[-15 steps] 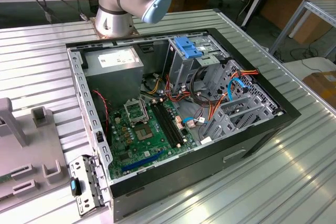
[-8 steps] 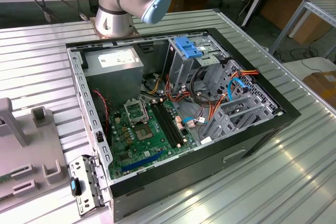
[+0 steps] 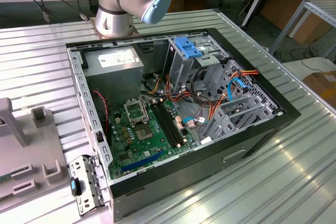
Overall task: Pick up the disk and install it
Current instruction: 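Reach for the disk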
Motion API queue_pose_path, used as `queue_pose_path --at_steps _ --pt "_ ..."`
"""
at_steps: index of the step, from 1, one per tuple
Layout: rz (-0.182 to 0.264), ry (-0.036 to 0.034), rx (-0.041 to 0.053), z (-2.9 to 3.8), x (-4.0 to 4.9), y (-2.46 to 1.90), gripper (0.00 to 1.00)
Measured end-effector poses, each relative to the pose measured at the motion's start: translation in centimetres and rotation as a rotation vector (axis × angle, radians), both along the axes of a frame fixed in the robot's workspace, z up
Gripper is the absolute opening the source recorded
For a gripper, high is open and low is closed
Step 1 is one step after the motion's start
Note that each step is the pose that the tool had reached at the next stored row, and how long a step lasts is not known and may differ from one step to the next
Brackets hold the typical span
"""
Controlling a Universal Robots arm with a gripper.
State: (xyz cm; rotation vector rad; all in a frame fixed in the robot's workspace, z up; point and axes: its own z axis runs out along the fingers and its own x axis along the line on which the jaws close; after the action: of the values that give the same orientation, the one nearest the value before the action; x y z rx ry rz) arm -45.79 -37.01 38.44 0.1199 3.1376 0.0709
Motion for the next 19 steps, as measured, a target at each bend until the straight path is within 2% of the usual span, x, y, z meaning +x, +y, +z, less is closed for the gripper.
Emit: queue_pose_path --at_steps 14,19 --pt "0.000 -0.0001 0.0000 -0.02 -0.34 0.03 0.11" --pt "0.000 0.0001 -0.0001 -0.30 -0.34 0.04 0.11"
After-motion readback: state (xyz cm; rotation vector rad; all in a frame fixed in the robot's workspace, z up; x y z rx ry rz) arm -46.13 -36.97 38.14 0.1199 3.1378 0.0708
